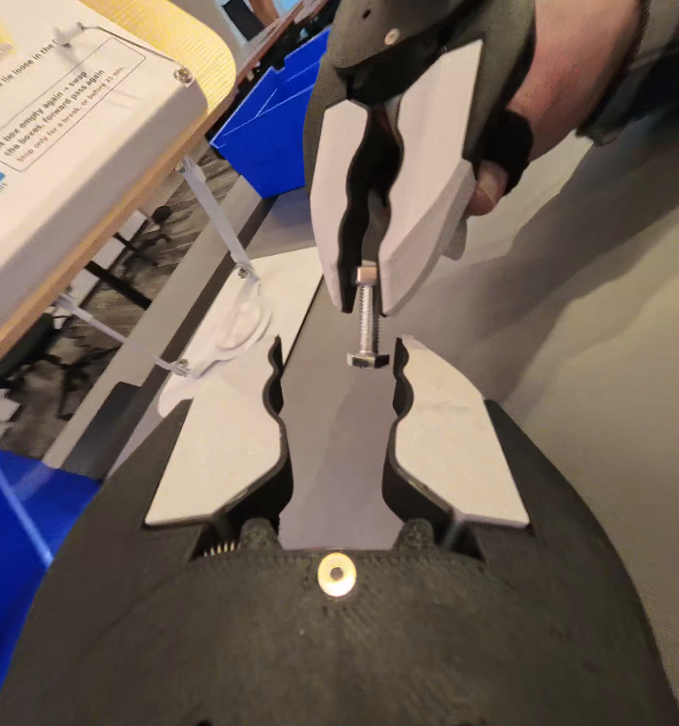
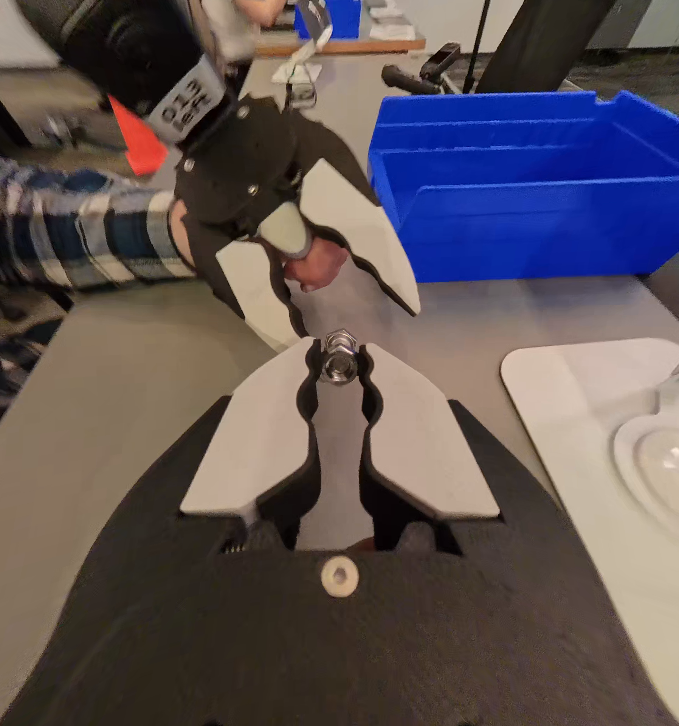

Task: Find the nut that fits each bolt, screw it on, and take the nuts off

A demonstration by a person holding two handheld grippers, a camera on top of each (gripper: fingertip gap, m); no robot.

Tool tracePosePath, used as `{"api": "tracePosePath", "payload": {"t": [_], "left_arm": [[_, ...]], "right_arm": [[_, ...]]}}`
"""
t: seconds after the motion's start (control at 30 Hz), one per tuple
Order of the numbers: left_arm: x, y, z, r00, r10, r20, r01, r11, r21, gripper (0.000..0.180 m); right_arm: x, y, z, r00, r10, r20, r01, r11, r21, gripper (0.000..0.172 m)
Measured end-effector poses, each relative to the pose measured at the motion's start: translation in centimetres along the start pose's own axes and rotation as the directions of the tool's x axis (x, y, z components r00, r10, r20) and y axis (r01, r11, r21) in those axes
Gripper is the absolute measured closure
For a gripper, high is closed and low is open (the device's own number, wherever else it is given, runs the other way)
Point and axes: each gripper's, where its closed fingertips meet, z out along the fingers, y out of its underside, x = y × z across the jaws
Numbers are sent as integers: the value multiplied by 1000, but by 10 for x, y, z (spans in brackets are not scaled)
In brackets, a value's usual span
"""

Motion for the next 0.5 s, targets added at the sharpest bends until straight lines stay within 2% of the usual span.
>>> {"api": "tracePosePath", "payload": {"t": [0.23, 0.37, 0.5], "left_arm": [[-9, 8, 6, 980, 148, 130, -135, 985, -107, 133], [-8, 12, 8, 971, 192, 143, -171, 974, -149, 136], [0, 12, 10, 969, 222, 108, -204, 966, -156, 160]], "right_arm": [[14, 5, -1, 973, 230, -10, -228, 968, 100, 153], [16, 6, -1, 950, 313, 10, -311, 942, 127, 153], [16, 6, -2, 939, 343, 10, -341, 931, 134, 153]]}}
